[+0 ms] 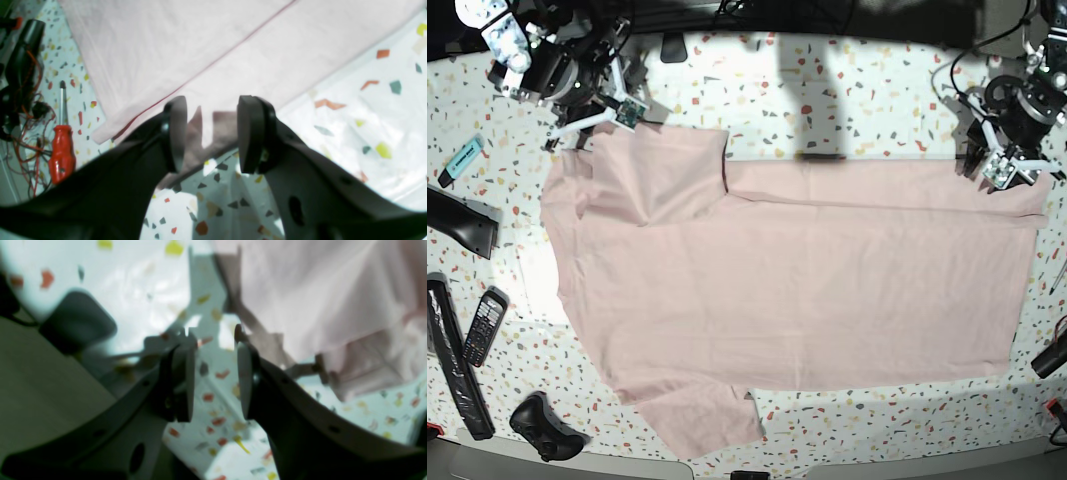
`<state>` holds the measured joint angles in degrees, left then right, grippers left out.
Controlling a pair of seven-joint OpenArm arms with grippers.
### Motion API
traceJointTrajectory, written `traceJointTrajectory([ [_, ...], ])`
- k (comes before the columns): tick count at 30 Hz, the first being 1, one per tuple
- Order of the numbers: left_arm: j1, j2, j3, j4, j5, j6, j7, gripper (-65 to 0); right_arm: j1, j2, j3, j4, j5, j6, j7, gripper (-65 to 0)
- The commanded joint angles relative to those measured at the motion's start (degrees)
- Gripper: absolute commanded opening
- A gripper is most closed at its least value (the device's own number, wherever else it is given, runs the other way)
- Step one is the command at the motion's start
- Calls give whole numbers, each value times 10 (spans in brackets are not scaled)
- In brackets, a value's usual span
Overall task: Fold the T-shirt properly
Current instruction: 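Release the folded edge and raise the right gripper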
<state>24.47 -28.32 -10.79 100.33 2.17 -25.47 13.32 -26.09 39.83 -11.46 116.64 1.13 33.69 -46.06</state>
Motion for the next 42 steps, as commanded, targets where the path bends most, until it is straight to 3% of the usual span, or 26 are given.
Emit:
traceJointTrajectory([
  [1, 2, -9, -5, 16, -2, 6, -14, -413, -3, 8, 4, 10, -14, -3, 9, -438],
  [6, 3, -9, -5, 22, -3, 6, -14, -413, -8, 8, 4, 10, -80, -54, 6, -438],
  [18, 3, -9, -5, 22, -2, 6, -14, -413, -7, 8, 4, -2, -102, -36, 10, -438],
  [33, 3, -9, -5, 22, -2, 6, -27, -413, -4, 8, 4, -48, -158, -37, 104, -439],
  [42, 3, -9, -5, 22, -2, 6, -27, -413, -3, 8, 4, -48, -158, -37, 118, -497],
])
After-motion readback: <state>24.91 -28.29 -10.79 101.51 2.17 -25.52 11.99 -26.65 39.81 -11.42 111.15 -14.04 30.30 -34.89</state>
